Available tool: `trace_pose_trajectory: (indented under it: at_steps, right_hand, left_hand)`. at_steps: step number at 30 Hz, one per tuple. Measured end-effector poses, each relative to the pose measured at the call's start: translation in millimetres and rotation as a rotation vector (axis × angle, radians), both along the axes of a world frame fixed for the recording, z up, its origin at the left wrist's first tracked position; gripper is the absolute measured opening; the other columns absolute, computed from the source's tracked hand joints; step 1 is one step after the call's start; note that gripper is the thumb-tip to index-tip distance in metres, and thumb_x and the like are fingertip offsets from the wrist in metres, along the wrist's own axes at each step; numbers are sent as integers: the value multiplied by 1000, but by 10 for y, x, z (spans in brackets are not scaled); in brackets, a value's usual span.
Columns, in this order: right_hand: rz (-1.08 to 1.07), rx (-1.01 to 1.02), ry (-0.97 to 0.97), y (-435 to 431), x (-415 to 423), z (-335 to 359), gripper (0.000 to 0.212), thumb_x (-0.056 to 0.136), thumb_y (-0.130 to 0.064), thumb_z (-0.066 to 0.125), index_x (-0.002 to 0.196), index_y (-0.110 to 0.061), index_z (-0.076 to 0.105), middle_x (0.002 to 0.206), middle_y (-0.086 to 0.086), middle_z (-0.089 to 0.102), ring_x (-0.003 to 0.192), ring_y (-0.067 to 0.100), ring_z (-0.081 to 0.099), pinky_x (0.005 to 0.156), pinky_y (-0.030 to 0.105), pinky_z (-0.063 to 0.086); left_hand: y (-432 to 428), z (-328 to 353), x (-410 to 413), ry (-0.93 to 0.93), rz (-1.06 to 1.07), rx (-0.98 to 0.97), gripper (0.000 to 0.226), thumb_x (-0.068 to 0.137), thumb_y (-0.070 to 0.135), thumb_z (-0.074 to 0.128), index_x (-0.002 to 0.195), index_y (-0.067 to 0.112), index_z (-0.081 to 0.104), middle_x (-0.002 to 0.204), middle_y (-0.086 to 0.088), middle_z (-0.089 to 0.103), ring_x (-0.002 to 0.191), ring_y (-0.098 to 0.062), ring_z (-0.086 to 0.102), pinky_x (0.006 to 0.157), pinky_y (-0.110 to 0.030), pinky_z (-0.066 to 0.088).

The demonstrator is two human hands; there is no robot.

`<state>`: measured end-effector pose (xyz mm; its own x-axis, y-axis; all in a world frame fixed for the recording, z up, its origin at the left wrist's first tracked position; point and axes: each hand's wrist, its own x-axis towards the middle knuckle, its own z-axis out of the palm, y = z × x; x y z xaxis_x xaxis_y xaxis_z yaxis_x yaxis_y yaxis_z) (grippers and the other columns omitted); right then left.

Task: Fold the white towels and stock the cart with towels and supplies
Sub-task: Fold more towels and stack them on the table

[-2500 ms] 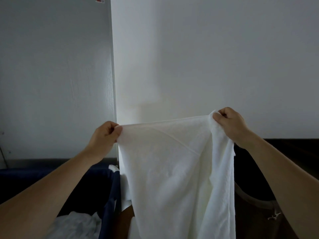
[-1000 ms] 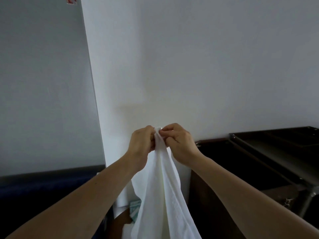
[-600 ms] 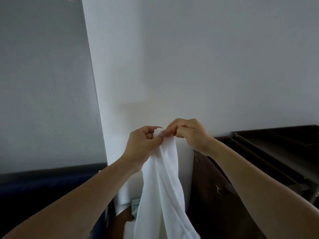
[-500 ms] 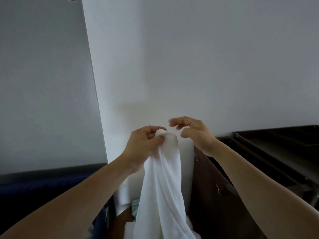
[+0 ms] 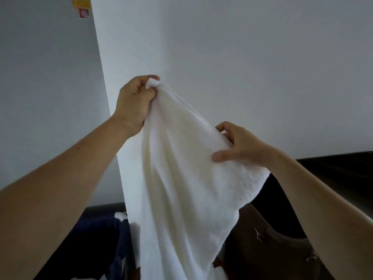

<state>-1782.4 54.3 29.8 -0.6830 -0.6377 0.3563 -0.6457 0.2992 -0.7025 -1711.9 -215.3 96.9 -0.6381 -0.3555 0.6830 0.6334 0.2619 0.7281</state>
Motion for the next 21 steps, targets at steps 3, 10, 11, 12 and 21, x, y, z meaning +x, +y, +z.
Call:
trace_pose_trajectory:
  at_steps: [3, 10, 11, 12, 21]
  right_hand:
    - [-45, 71, 18, 81, -22, -175, 71, 71, -28, 89, 123, -49, 47, 107, -8, 70, 92, 9, 70, 87, 38, 58]
    - [-35, 264, -19, -80, 149, -895, 83, 81, -31, 81, 146, -42, 30, 114, -16, 50, 109, 10, 53, 99, 27, 45]
    - [-49, 263, -11, -79, 172, -951, 83, 83, -33, 79, 146, -44, 27, 113, -19, 47, 110, 11, 52, 103, 32, 45]
    - [-65, 252, 1, -65, 182, -1000, 82, 84, -34, 78, 146, -47, 25, 113, -21, 46, 111, 11, 50, 104, 35, 44]
    - [-242, -107, 115, 170, 177, -1314, 34, 79, -25, 83, 105, -28, 61, 101, -11, 63, 91, 9, 63, 74, 20, 49]
  left_hand:
    - [-56, -180, -70, -47, 87, 97, 32, 88, -1, 53, 103, 21, 71, 105, 10, 69, 94, -5, 64, 83, -22, 51]
    - [158, -738, -112, -179, 88, 27, 30, 91, 3, 52, 110, 21, 68, 104, 15, 67, 93, 4, 61, 78, -11, 47]
    - [173, -752, -105, -176, 83, -2, 30, 92, 4, 52, 111, 21, 68, 103, 16, 67, 90, 7, 61, 76, -9, 46]
    - [174, -750, -101, -176, 84, -23, 30, 92, 4, 52, 111, 21, 68, 100, 15, 67, 86, 10, 61, 73, -8, 45]
    - [-53, -577, -71, -135, 142, 42, 32, 89, 4, 52, 97, 30, 68, 98, 14, 68, 91, -3, 63, 83, -24, 52]
